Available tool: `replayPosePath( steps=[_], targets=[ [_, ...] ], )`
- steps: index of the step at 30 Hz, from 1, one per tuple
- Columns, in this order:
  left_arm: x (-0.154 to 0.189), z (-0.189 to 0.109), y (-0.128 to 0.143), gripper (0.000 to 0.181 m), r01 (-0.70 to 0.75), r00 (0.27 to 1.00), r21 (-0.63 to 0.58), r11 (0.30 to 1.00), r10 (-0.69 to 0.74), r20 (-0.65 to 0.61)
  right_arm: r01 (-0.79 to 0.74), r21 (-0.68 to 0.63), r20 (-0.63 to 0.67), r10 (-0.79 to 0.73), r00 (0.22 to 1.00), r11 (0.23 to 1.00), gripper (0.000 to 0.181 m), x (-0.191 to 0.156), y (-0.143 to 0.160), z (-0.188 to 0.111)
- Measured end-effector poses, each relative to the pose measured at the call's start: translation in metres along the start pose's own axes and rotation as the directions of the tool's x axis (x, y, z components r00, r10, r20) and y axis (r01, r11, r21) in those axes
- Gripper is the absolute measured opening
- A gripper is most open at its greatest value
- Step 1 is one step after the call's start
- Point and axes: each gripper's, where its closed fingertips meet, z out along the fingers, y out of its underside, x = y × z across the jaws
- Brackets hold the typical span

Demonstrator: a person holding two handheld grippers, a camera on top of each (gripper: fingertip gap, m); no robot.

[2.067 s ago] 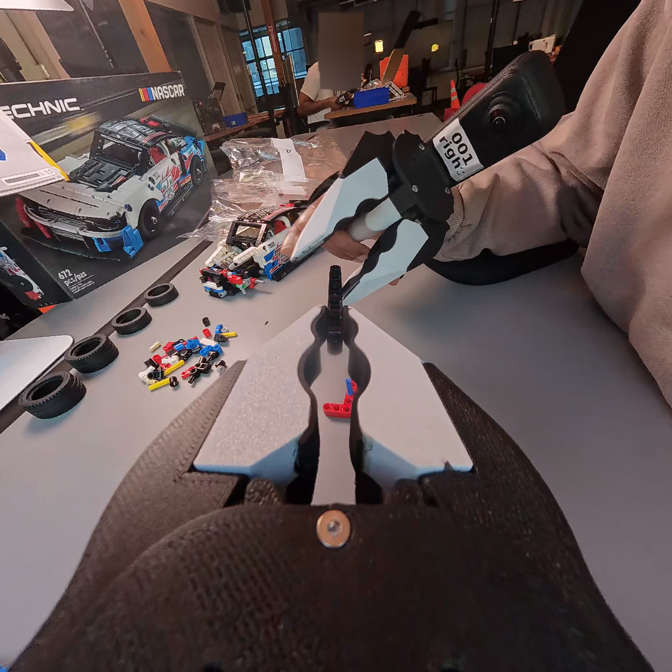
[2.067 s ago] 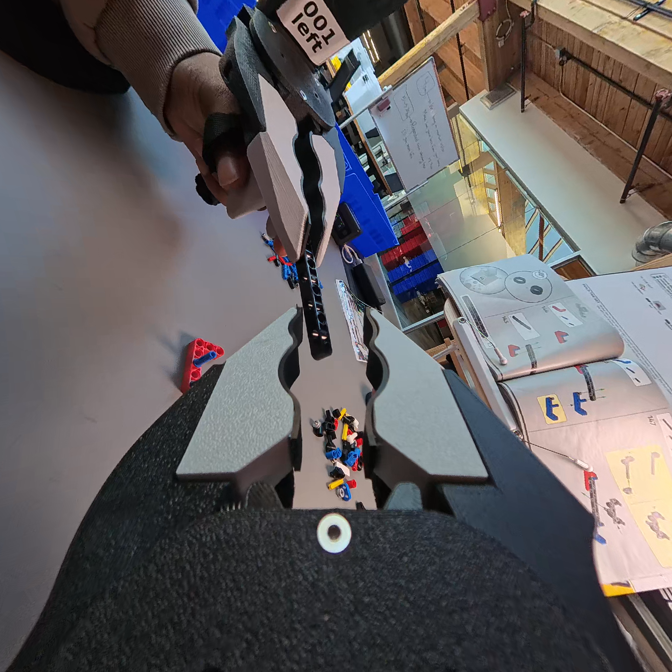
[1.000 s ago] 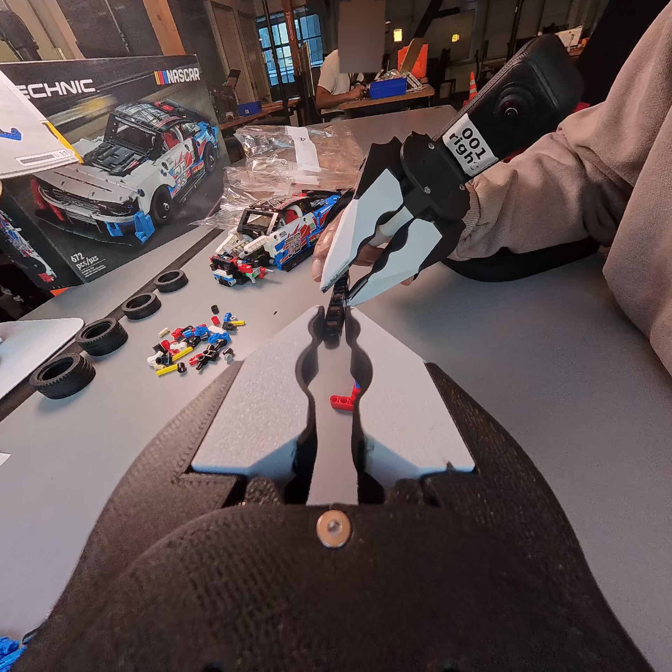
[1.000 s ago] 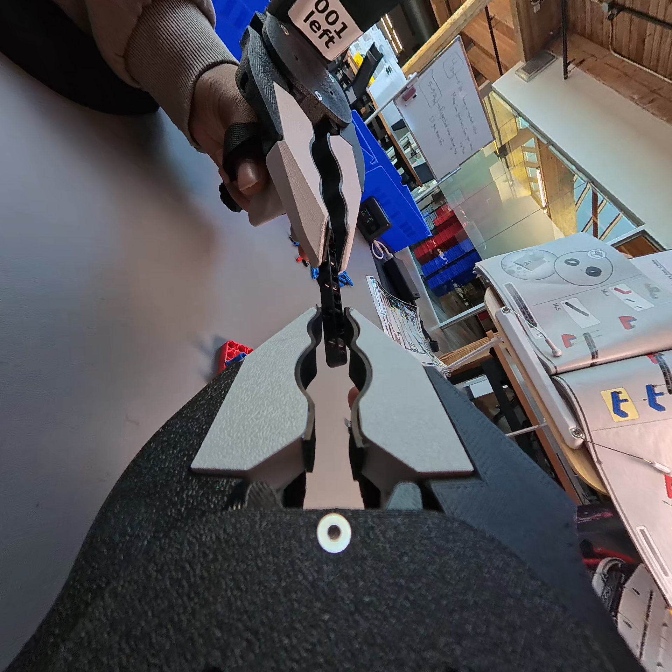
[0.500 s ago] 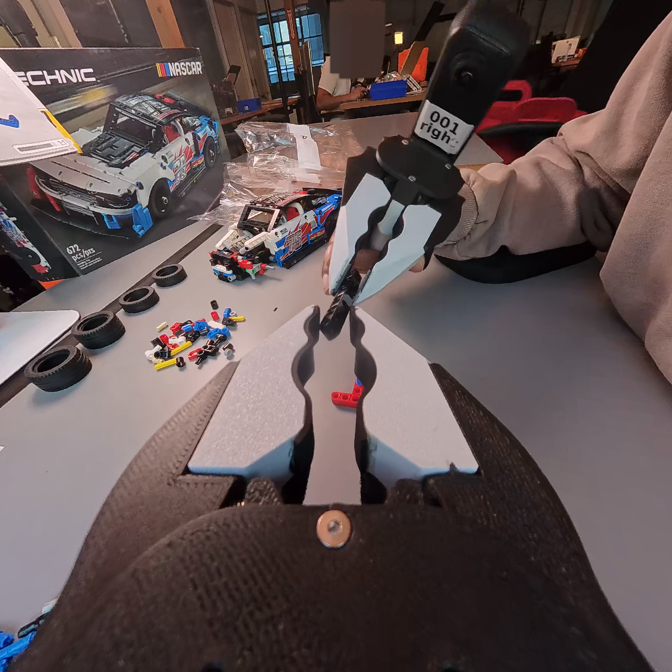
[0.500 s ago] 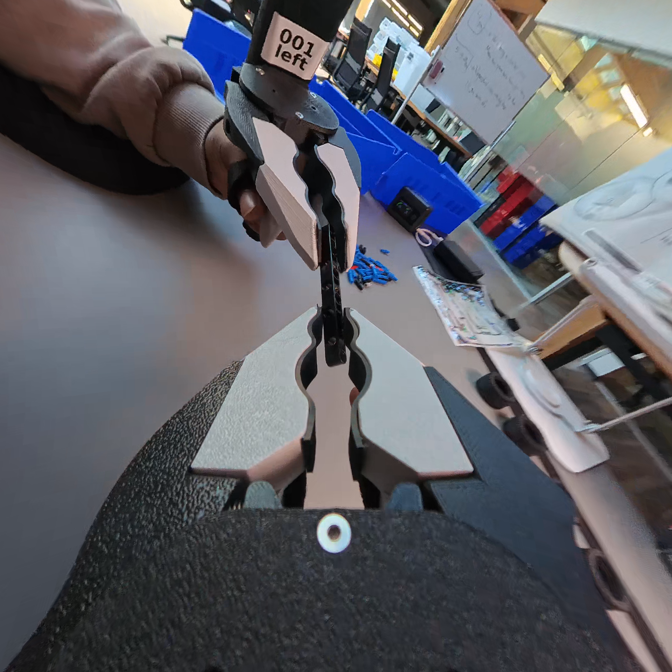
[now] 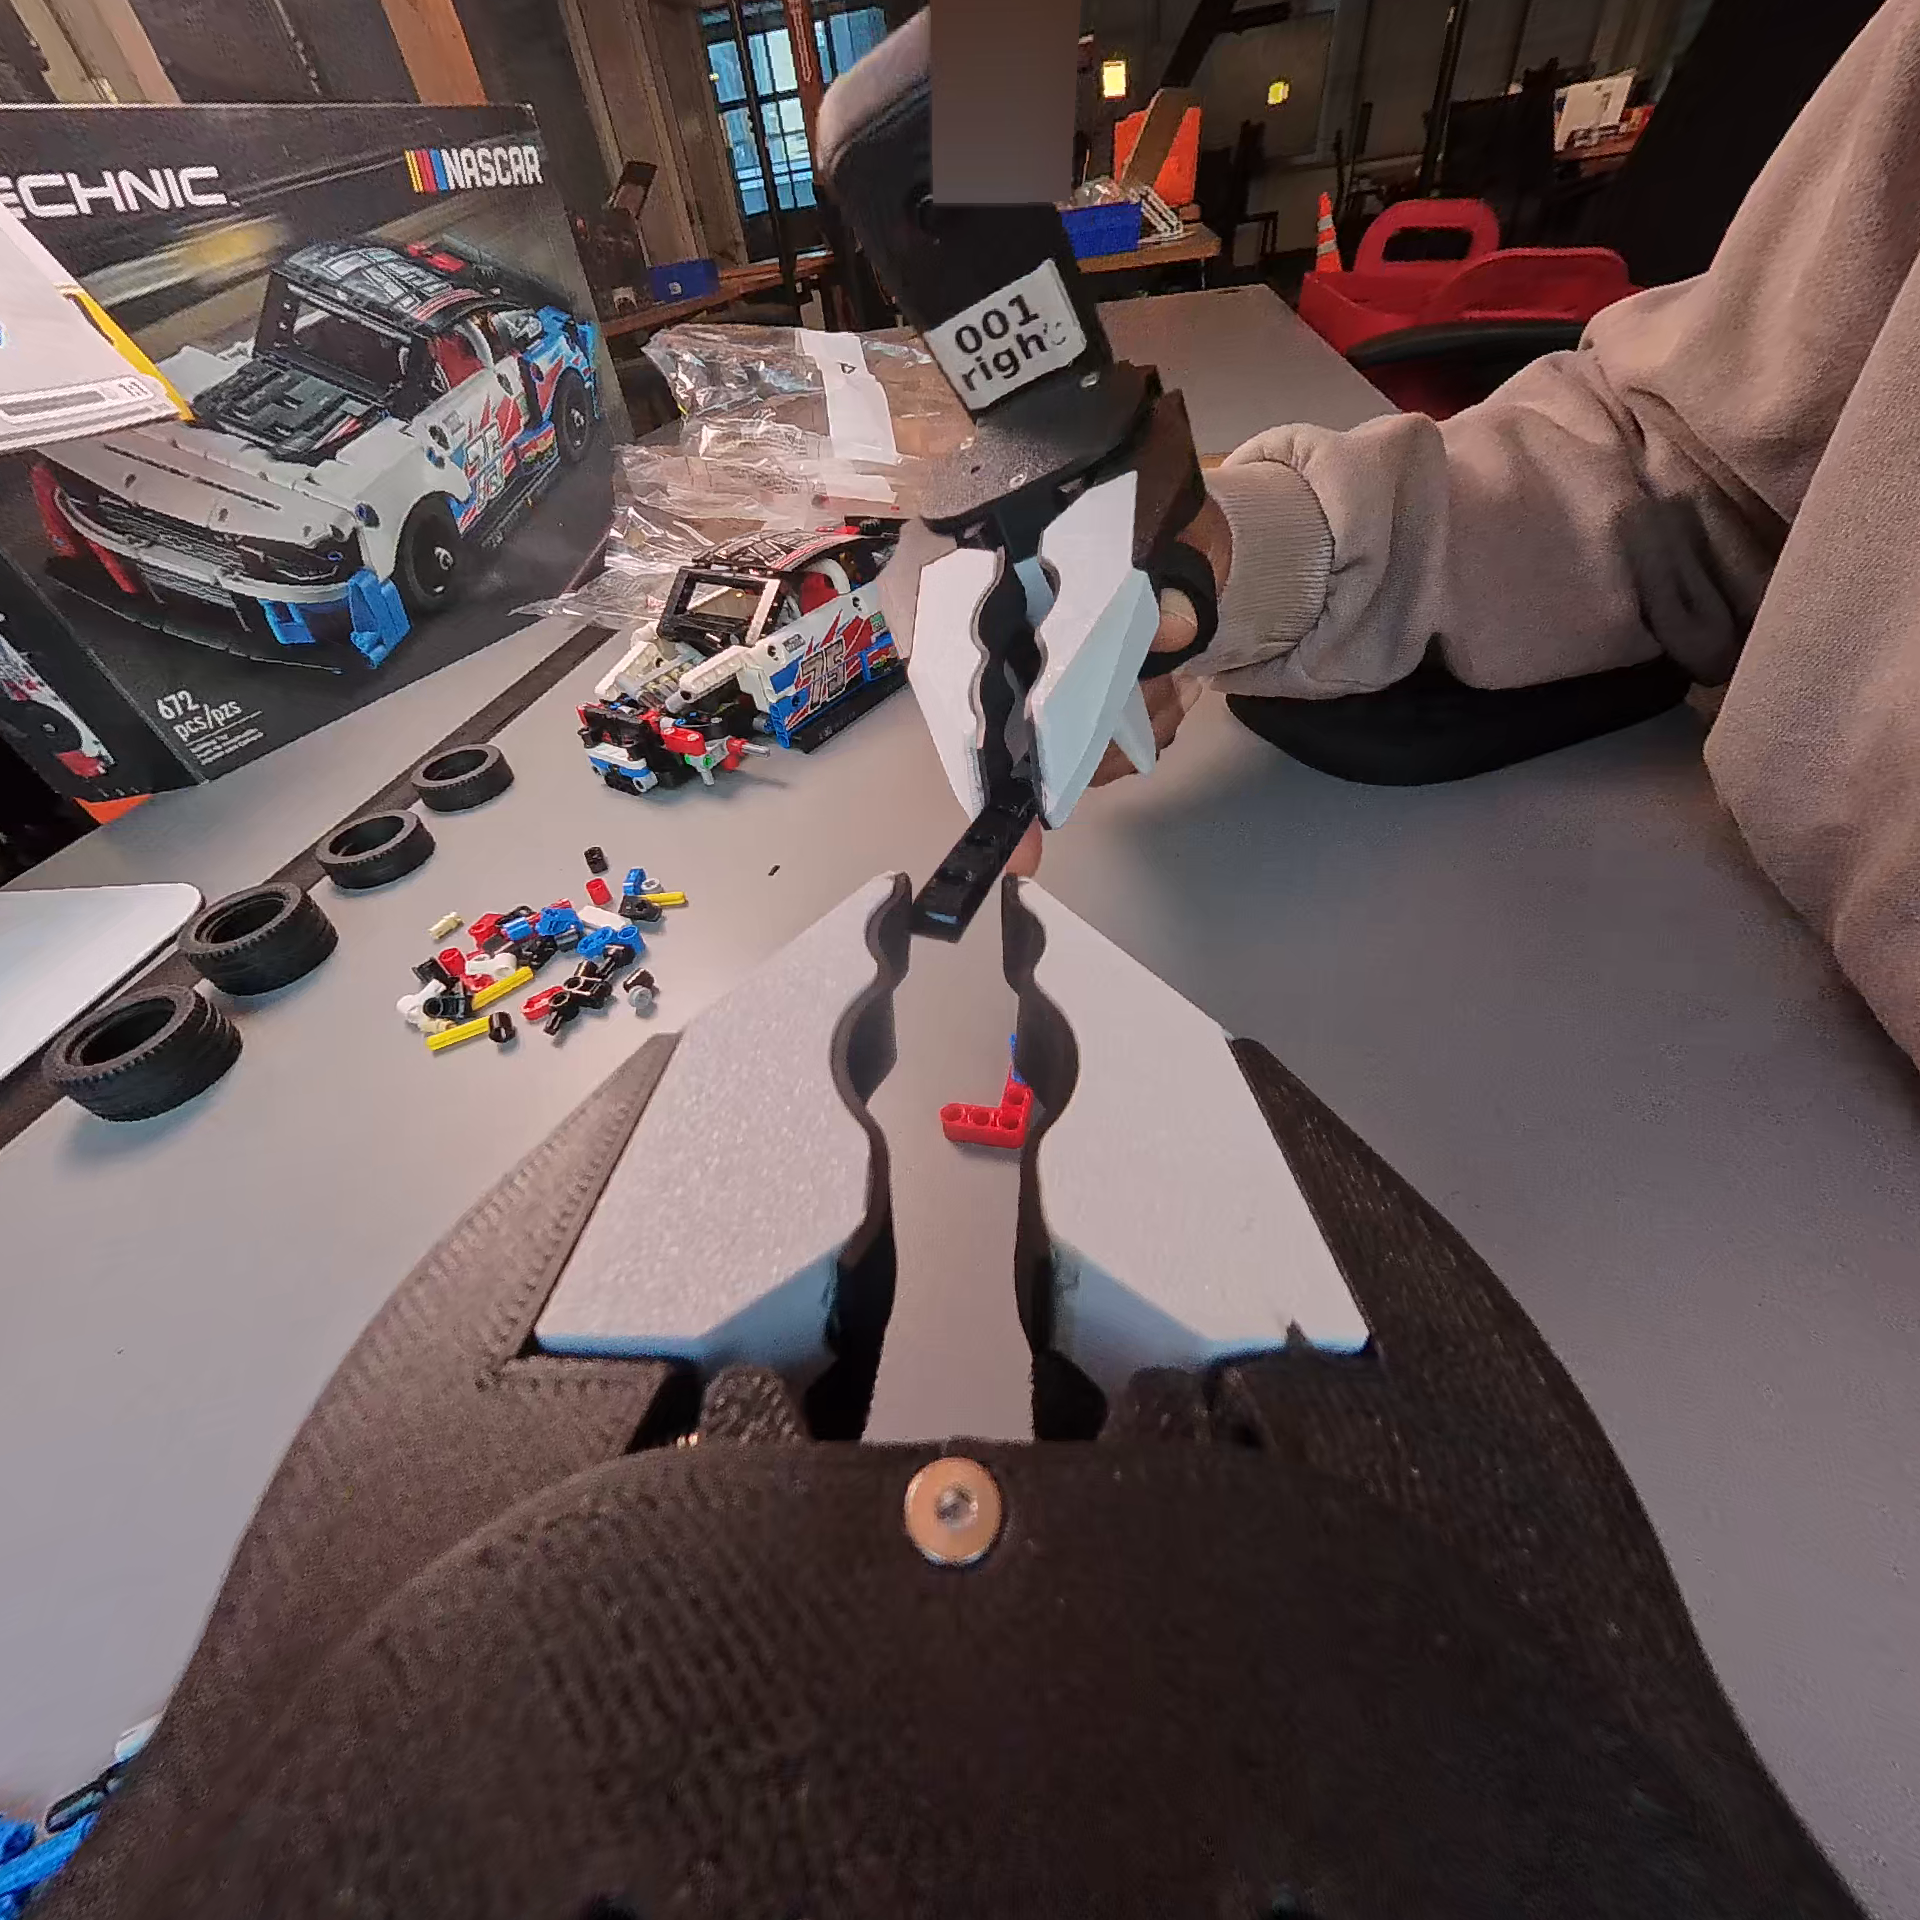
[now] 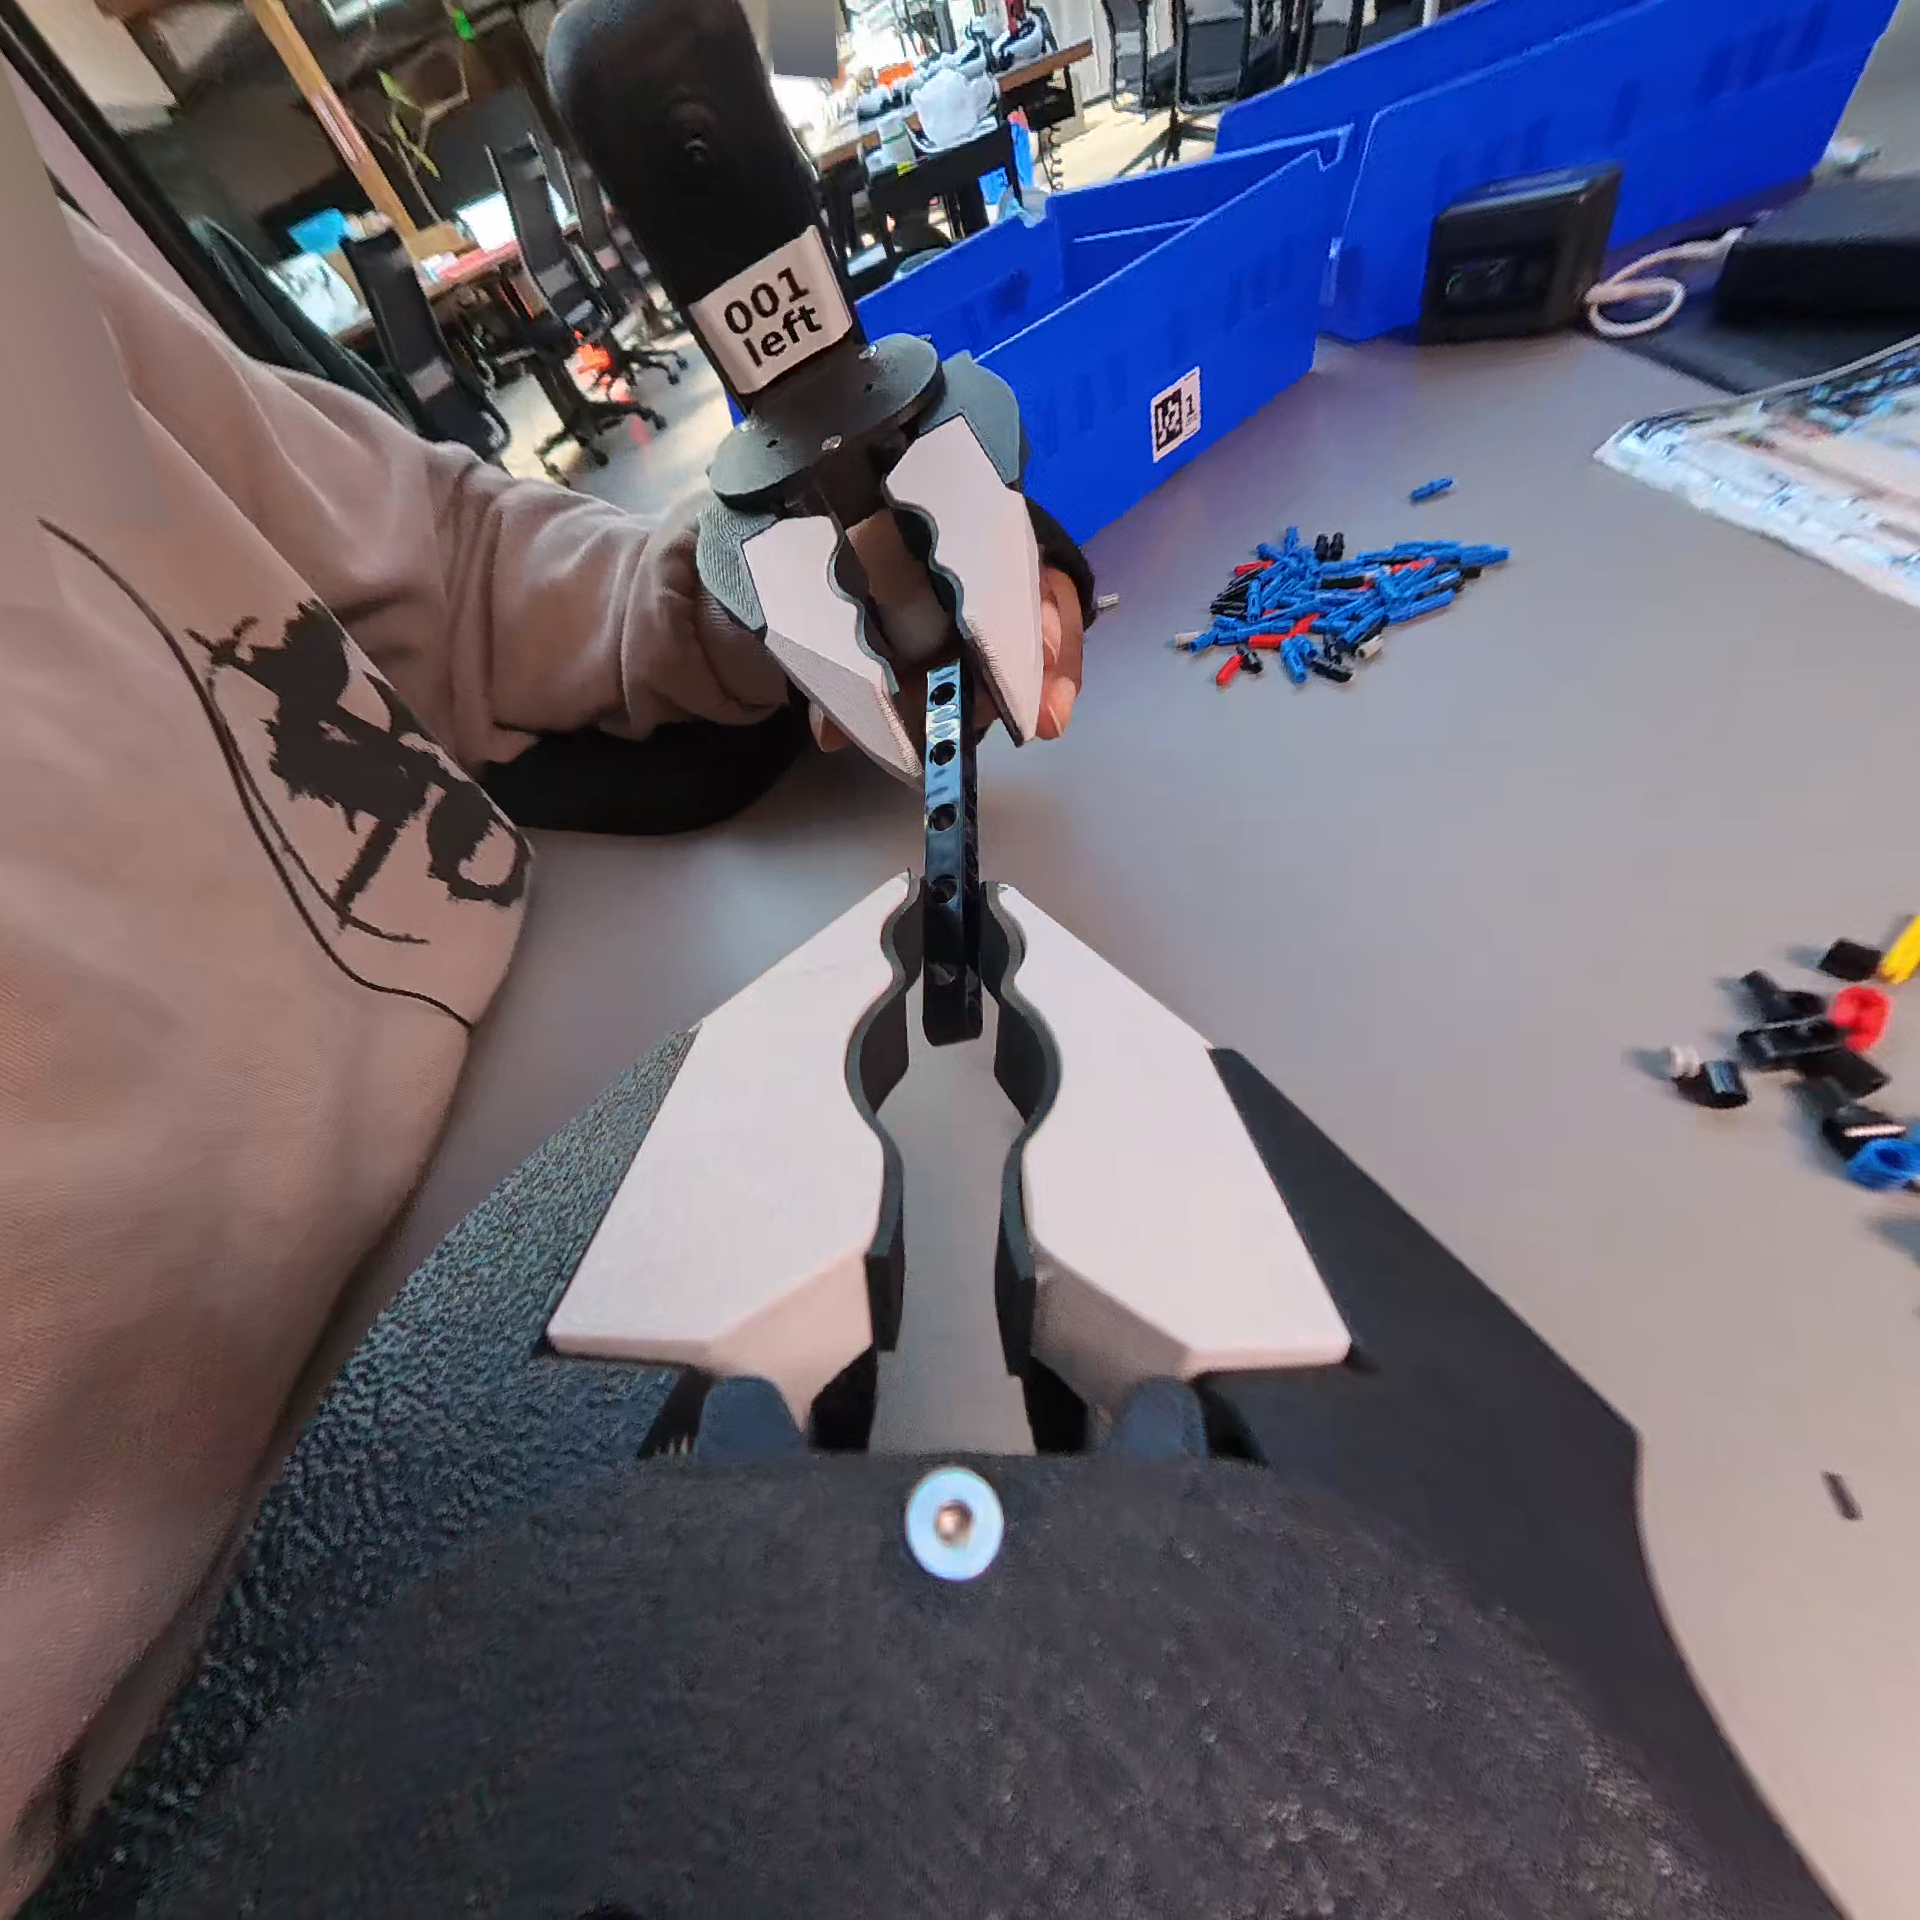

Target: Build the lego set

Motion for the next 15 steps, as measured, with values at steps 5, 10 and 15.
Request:
replayPosePath(
  steps=[5,10,15],
  targets=[
    [-0.0004,0.0001,0.0014,0.016,0.005,1.0,-0.006,1.0,-0.005,-0.001,-0.273,0.04,0.106,0.267,0.958,0.961,0.007,0.0012,-0.0051,-0.0007],
    [-0.0006,0.0006,0.0026,0.012,0.01,1.0,-0.011,1.0,-0.01,-0.001,-0.317,0.045,0.125,0.31,0.943,0.947,0.006,0.0018,-0.006,-0.0014],
    [0.0,0.0013,0.0036,0.011,0.062,0.998,-0.01,0.998,-0.062,-0.021,-0.257,0.048,0.104,0.251,0.962,0.965,0.005,0.0027,-0.0056,-0.0028]
  ],
)
